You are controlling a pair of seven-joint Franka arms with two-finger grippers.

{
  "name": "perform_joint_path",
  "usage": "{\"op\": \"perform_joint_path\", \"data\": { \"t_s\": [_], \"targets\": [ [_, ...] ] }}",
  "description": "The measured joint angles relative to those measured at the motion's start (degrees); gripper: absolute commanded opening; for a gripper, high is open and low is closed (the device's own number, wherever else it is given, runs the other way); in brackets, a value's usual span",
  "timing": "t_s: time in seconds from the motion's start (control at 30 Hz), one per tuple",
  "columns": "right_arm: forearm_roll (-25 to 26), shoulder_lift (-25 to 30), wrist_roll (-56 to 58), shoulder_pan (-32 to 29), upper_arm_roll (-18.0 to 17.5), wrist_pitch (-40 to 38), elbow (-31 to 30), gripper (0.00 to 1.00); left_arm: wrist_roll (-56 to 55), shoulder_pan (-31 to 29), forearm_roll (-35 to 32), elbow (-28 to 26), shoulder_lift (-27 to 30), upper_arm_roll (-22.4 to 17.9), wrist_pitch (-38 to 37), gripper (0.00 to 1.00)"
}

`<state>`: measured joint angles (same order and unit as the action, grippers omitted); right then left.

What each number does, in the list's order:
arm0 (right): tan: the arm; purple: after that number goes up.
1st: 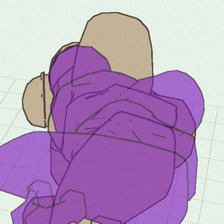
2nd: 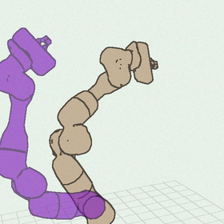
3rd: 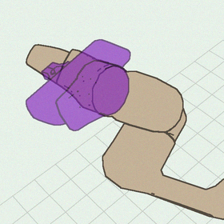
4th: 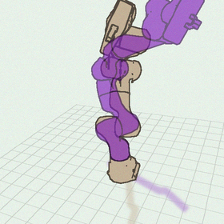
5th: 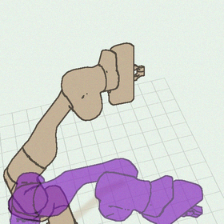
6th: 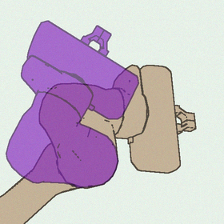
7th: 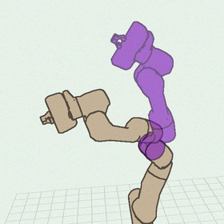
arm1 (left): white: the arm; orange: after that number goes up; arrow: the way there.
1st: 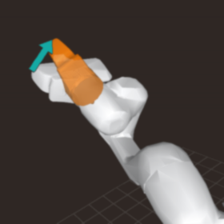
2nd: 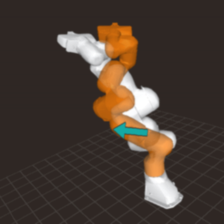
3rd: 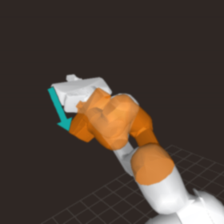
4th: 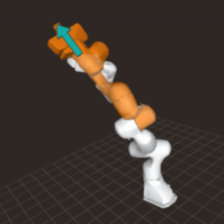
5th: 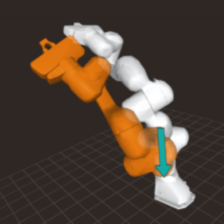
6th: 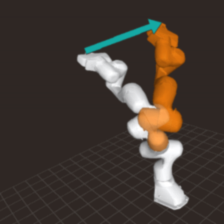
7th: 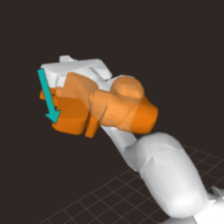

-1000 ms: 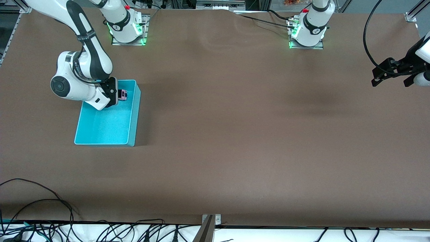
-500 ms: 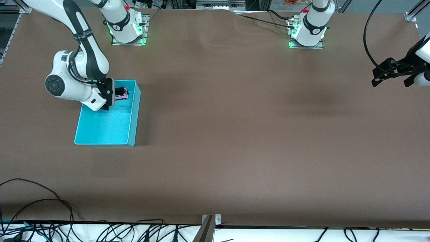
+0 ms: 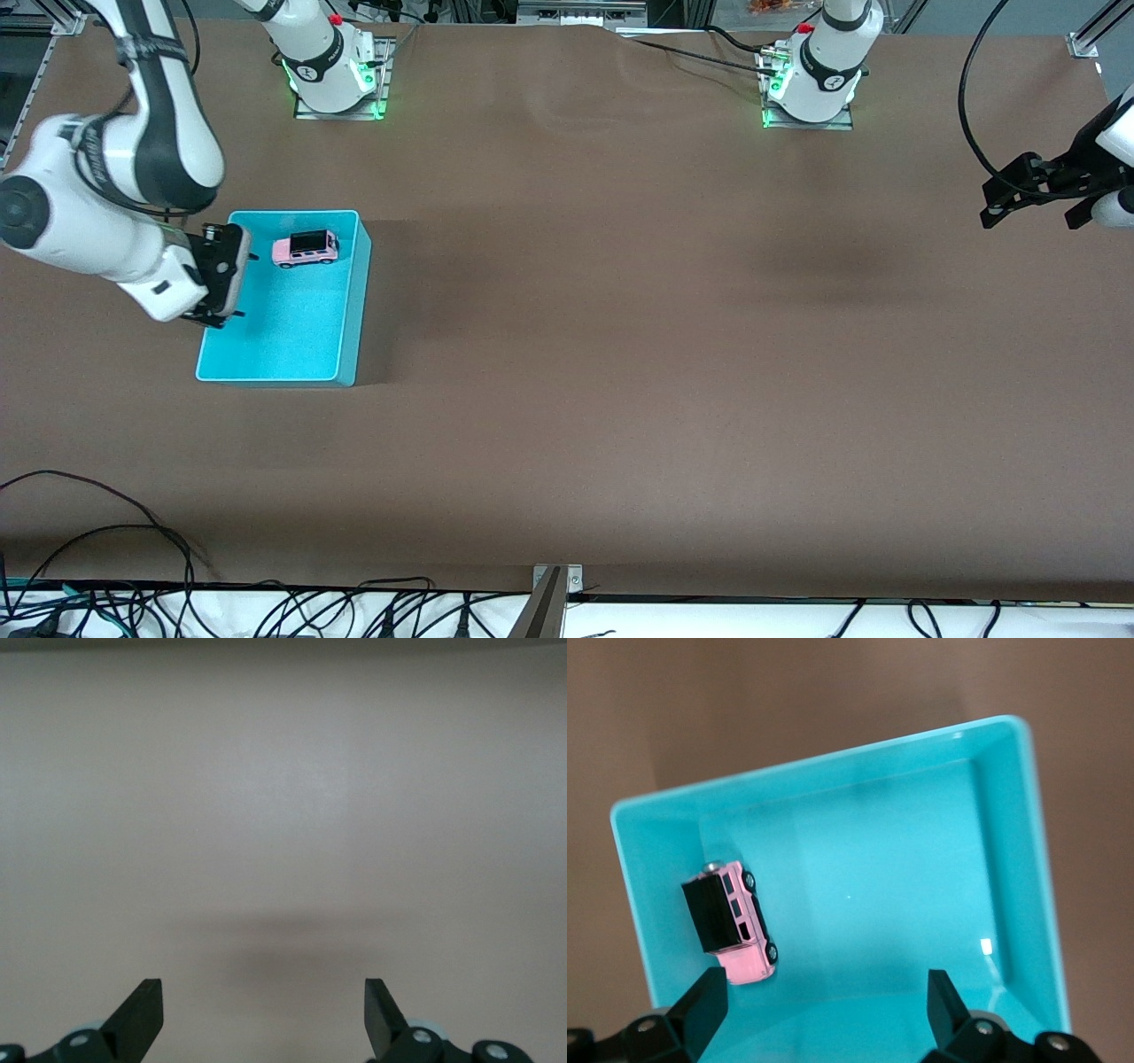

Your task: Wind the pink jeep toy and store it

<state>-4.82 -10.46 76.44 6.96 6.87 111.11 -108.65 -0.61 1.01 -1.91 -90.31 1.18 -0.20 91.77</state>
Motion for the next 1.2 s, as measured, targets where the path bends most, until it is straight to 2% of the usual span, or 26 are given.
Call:
{"op": "perform_joint_path", "data": {
  "t_s": [0.17, 0.37, 0.67, 0.87, 1.2],
  "targets": [
    [-0.01, 0.2, -15.47, 0.32, -0.3, -6.8, 7.49, 1.0, 0.0, 0.0, 0.0, 0.0, 0.0, 0.0, 0.0, 1.0],
    [0.0, 0.26, -33.33, 1.47, -0.82, -11.5, 14.76, 1.0, 0.0, 0.0, 0.0, 0.0, 0.0, 0.0, 0.0, 1.0],
    [0.33, 0.27, -58.06, 1.94, -1.02, -18.7, 22.85, 1.0, 0.0, 0.0, 0.0, 0.0, 0.0, 0.0, 0.0, 1.0],
    [2.11, 0.27, -63.66, 1.85, -0.74, -21.24, 26.73, 1.0, 0.0, 0.0, 0.0, 0.0, 0.0, 0.0, 0.0, 1.0],
    [4.12, 0.52, -67.52, 1.51, -0.14, -21.58, 28.2, 1.0, 0.0, 0.0, 0.0, 0.0, 0.0, 0.0, 0.0, 1.0]
  ]
}}
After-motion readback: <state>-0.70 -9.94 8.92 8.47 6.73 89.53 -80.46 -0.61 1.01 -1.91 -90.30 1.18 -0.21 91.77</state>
